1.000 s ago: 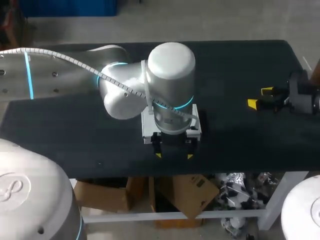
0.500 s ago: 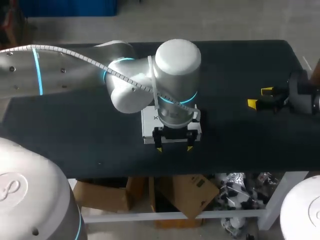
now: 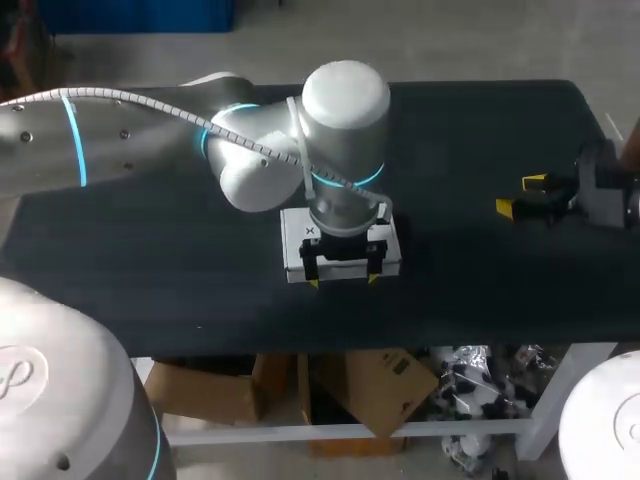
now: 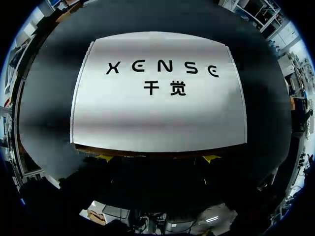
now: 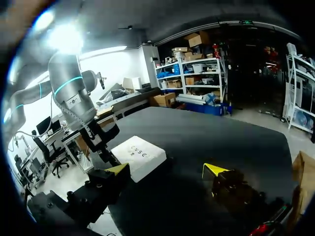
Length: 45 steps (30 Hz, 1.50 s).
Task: Assemble the packaging by folding the flat box into shape, placing the metal phone stand inside, and closing the box properly
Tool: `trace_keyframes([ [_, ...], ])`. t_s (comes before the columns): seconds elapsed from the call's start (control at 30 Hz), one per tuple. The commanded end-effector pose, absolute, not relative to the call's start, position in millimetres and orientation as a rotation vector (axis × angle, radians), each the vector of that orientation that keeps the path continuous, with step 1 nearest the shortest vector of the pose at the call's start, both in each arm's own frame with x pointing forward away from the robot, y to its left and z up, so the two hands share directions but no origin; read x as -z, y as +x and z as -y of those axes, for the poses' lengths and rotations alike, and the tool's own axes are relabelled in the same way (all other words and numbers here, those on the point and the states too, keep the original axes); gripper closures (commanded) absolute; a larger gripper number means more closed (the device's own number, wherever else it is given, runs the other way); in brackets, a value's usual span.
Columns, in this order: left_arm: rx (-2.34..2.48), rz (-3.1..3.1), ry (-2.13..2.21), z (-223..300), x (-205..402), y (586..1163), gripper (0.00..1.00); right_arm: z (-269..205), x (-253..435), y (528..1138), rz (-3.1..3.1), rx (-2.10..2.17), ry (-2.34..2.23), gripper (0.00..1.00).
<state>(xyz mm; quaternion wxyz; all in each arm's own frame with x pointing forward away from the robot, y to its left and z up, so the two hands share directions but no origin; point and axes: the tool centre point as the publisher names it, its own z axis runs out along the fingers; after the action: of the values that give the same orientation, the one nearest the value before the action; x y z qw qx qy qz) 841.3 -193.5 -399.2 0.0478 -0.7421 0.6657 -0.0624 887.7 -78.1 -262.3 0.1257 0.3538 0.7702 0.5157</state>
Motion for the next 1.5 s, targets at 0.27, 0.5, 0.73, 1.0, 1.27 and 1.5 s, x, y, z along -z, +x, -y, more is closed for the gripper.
trace_keyframes([
  [0.27,0.172,-2.028,-2.281,190,402,874,0.00,79,263,887,-2.241,-1.509,1.026,0.00],
  [0.5,0.169,-2.029,-2.282,184,398,899,0.00,79,263,887,-2.241,-1.509,1.026,0.00],
  [0.73,0.157,-2.026,-2.271,177,394,926,0.00,79,263,887,-2.241,-1.509,1.026,0.00],
  [1.0,0.149,-2.032,-2.252,170,390,961,0.00,79,263,887,-2.241,-1.509,1.026,0.00],
  [1.27,0.149,-2.060,-2.240,168,394,995,0.00,79,263,887,-2.241,-1.509,1.026,0.00],
  [1.5,0.148,-2.074,-2.230,170,395,1028,0.00,79,263,887,-2.241,-1.509,1.026,0.00],
])
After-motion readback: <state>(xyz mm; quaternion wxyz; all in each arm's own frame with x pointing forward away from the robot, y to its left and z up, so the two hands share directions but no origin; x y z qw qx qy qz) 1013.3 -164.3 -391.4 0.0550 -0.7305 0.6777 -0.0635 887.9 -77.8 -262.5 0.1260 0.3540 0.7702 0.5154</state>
